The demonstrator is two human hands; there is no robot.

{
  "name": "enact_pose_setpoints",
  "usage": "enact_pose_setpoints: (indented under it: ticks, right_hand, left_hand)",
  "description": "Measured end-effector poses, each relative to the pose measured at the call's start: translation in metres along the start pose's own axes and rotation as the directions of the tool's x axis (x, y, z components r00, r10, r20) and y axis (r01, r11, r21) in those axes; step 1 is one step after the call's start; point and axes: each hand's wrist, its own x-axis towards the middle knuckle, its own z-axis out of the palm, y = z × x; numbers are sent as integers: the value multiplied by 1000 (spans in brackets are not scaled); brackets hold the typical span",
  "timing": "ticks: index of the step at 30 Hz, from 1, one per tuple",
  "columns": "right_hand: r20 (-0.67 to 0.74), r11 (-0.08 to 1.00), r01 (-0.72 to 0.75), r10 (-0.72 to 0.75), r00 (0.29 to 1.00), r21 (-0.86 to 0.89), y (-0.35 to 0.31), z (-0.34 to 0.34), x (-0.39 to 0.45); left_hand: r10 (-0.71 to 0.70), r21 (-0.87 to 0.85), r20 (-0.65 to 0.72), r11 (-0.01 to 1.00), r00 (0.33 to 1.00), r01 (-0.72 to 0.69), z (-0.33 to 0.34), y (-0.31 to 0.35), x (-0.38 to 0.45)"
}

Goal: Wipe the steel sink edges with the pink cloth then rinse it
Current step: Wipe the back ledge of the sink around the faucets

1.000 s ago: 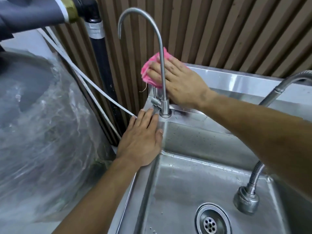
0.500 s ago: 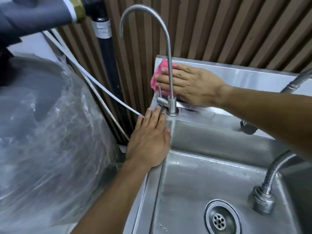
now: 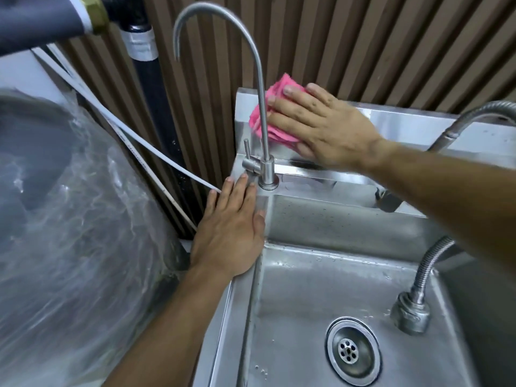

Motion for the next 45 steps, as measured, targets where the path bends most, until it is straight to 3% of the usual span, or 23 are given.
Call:
enact_pose_setpoints:
  ticks: [2,6,7,8,11,12,14,15,16,17,19,20,21,22,23,27,28,29,31,34,36,40,45]
  right_hand:
    - [-43,973,-225,227,973,56,-29,3,10]
    - [-86,920,-374,384,919,113,-59,12,13]
    - [-102,867,-471,490,866,166,-60,14,5]
    - [-102,763,-605,636,765,225,-62,14,-6]
    - [-59,271,-878,961,270,394,-55,11,-39]
    - [-37,148,-894,989,146,424,-49,10,-42]
    - [-7,-2,-886,1000,-6,464,-46,8,-30]
    - [-2,-19,-882,1000,-23,470,-51,6,-17]
    - [-16,28,-887,1000,23,461,-62,5,-2]
    - [-46,138,-886,990,131,443,-76,7,14]
    - [-115,443,-799,892,437,407,-101,14,31]
    - [-139,545,-747,833,536,381,-100,19,28]
    - [-164,596,-718,798,580,360,-94,24,20]
    - [-175,594,-719,800,574,360,-86,28,9]
    - [-175,533,-755,844,508,382,-79,29,-4]
    - [-99,38,-838,995,-18,544,-52,29,-26]
    - [-89,-29,-830,992,-94,558,-50,28,-18]
    - [-92,-52,-834,988,-122,550,-52,26,-6]
    - [-150,46,-863,988,-36,504,-61,25,12]
    - [-257,358,-850,927,274,385,-62,33,-1]
    - [-302,471,-827,873,384,307,-47,36,-24]
    - [-284,405,-863,902,324,303,-47,38,-33]
    - [-387,368,-868,893,229,335,-42,47,-24]
  left_hand:
    - [-5,25,-4,1000,1000,5,-1,0,-1]
    - [7,18,0,1000,1000,-7,0,-2,2]
    - [10,18,-8,1000,1000,-10,1,-2,3]
    - [17,20,-18,1000,1000,-16,2,-3,2]
    - [27,43,-29,999,999,-26,4,-2,2]
    - [32,60,-40,998,999,-30,5,-2,2]
    - [39,101,-73,994,997,-32,7,-1,3]
    - [38,114,-84,993,996,-28,8,0,4]
    - [35,116,-92,993,995,-25,8,1,6]
    - [36,105,-101,994,994,-25,8,2,9]
    - [51,64,-124,997,991,-43,6,2,16]
    - [61,44,-128,997,990,-56,6,1,19]
    - [66,33,-127,998,990,-62,6,1,21]
    - [64,30,-125,998,990,-61,6,0,21]
    - [59,32,-122,998,991,-56,7,0,19]
    - [38,69,-110,997,993,-30,8,4,15]
    - [34,77,-101,997,994,-26,9,5,16]
    - [28,80,-96,997,995,-21,9,5,17]
    - [19,77,-88,997,996,-12,10,4,18]
    - [14,55,-75,998,997,-10,9,5,18]
    - [19,50,-79,999,997,-15,8,5,19]
    - [43,99,-101,995,994,-33,11,3,21]
    - [32,117,-86,993,996,-21,13,4,17]
